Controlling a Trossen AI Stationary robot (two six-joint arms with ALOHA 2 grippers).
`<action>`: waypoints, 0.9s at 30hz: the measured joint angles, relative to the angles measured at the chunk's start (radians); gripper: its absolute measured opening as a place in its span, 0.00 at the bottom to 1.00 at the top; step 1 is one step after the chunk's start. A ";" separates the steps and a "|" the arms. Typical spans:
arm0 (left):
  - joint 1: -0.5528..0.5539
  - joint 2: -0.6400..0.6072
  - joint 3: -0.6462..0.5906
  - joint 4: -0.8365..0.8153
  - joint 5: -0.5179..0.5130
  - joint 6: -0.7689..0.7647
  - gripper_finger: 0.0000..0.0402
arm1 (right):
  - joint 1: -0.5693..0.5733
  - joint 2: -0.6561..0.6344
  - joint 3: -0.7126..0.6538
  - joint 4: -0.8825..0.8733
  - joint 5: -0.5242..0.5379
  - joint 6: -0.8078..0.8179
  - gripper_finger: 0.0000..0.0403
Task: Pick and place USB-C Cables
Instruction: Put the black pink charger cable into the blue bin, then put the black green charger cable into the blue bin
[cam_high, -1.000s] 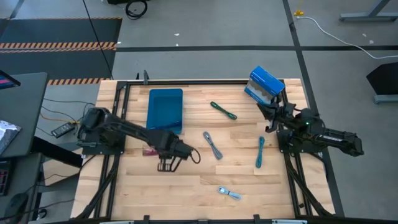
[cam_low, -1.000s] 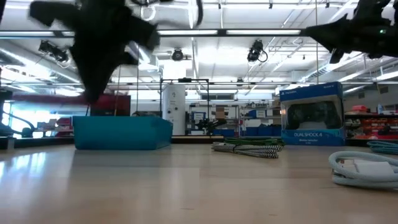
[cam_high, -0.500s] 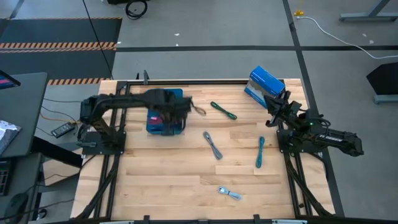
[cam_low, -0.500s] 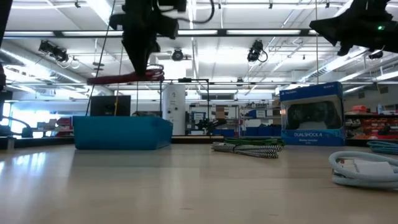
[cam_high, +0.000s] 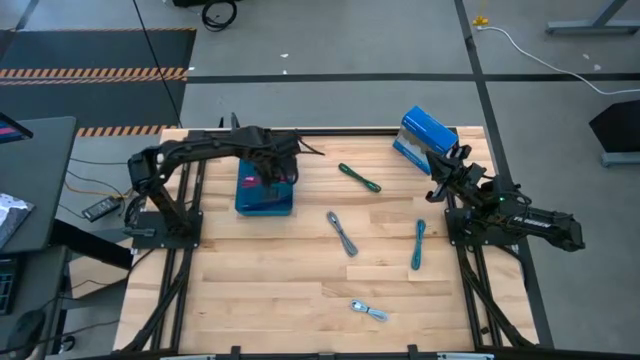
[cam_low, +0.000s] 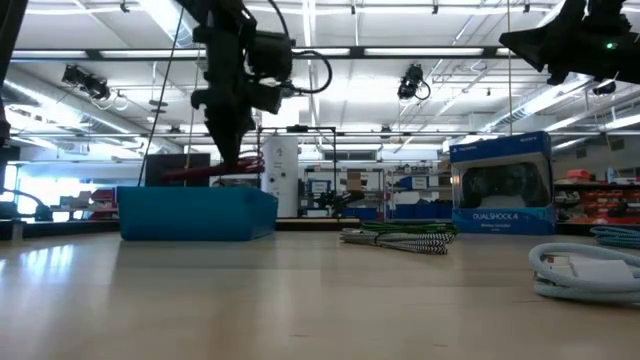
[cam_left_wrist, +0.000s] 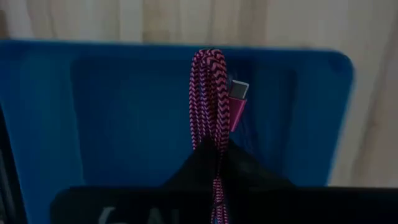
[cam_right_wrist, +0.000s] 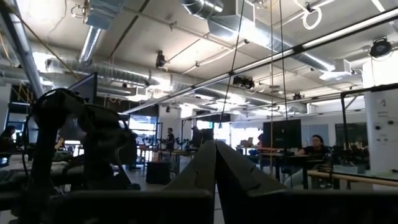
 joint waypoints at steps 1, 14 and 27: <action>0.000 0.000 -0.017 0.021 0.000 0.003 0.06 | 0.000 0.000 0.000 0.000 0.000 -0.005 0.03; -0.012 0.001 -0.180 0.105 -0.001 -0.029 0.15 | 0.000 0.000 0.000 -0.001 0.000 0.012 0.04; -0.042 -0.002 0.019 0.070 -0.011 -0.095 0.33 | 0.000 0.000 0.000 -0.075 0.004 0.071 0.13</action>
